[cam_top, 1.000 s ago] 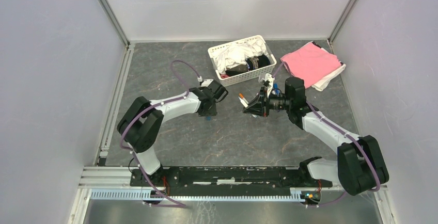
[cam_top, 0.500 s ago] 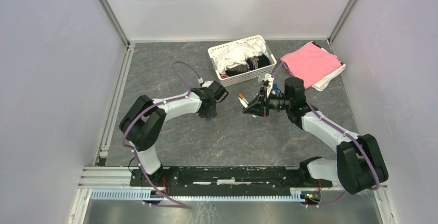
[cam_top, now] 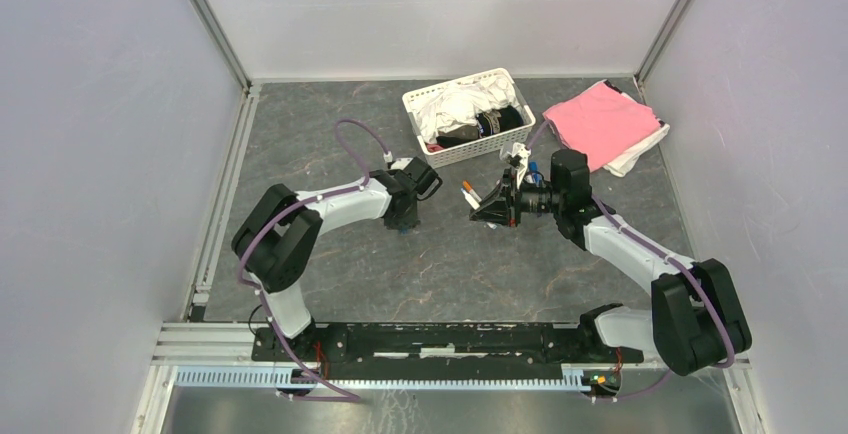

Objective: Insert the pens into the pen caps
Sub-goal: Insert the pen cap onto the pen, then press the pen cap onto the pen.

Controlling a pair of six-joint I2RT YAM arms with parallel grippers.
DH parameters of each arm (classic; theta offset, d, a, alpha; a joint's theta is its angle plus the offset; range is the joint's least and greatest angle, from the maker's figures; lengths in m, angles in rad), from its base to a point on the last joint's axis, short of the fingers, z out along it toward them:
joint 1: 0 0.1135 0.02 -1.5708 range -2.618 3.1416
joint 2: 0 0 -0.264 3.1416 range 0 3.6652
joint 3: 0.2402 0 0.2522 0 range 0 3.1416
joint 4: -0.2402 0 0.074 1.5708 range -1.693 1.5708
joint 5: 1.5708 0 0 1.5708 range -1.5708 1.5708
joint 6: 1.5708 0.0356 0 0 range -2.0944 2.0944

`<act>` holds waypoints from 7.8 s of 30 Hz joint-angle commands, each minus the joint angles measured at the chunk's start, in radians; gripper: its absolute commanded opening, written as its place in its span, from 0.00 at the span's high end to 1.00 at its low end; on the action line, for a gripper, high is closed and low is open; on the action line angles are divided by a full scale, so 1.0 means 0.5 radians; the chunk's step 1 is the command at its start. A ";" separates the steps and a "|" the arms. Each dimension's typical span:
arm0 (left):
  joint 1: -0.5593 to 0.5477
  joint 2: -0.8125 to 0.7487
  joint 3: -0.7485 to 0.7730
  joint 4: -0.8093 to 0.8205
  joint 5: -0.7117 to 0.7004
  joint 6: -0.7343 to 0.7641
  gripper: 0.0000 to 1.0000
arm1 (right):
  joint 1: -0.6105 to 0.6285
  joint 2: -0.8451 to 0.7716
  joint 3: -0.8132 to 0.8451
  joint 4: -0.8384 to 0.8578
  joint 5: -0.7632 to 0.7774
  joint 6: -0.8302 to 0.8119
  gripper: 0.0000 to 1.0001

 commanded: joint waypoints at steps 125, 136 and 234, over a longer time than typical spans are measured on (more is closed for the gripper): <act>-0.510 -1.166 -1.433 2.442 -0.148 -0.759 0.98 | 0.579 0.314 -0.452 1.349 0.556 1.284 1.00; -0.572 -1.179 -1.493 2.707 -0.125 -0.639 0.98 | 0.519 0.283 -0.494 1.298 0.677 1.346 1.00; -0.591 -1.427 -1.300 2.719 0.429 -0.020 0.98 | 0.384 -0.035 -0.392 1.581 -0.025 1.077 1.00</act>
